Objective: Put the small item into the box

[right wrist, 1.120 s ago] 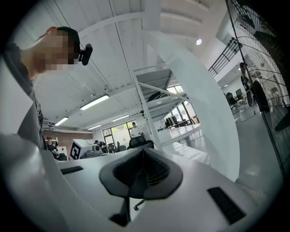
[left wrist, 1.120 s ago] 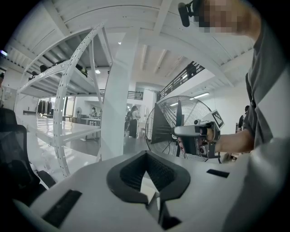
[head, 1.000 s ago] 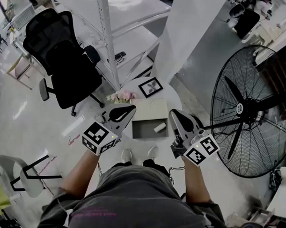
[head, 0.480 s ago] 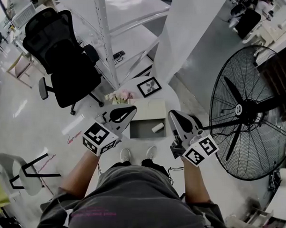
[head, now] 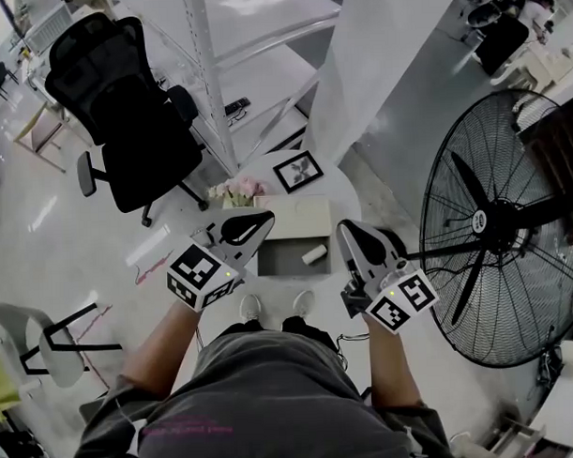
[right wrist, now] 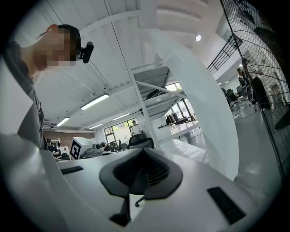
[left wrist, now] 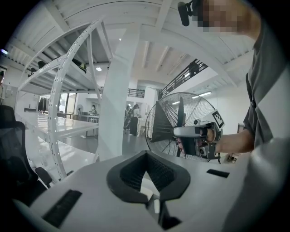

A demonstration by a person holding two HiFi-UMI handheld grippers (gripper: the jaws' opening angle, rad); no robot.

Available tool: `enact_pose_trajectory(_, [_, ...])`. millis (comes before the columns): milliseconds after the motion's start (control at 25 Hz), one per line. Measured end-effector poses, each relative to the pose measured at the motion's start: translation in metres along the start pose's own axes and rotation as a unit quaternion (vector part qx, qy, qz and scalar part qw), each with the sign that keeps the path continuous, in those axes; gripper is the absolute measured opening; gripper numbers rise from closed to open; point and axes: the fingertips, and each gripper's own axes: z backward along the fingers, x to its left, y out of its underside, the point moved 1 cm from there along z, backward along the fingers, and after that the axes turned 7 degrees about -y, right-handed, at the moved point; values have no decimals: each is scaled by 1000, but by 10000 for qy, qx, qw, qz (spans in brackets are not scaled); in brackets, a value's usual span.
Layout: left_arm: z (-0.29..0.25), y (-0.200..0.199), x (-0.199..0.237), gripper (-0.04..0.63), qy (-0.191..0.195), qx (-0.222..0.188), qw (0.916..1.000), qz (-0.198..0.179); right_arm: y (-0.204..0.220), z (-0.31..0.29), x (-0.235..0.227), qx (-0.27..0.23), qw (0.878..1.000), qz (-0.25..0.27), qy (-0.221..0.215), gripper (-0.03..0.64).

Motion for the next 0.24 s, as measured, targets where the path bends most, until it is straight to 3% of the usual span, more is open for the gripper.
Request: enact_pose_trajectory(240, [-11, 1, -1, 14, -32, 28, 10000, 15, 0, 1, -9, 22, 10000, -16, -43, 21])
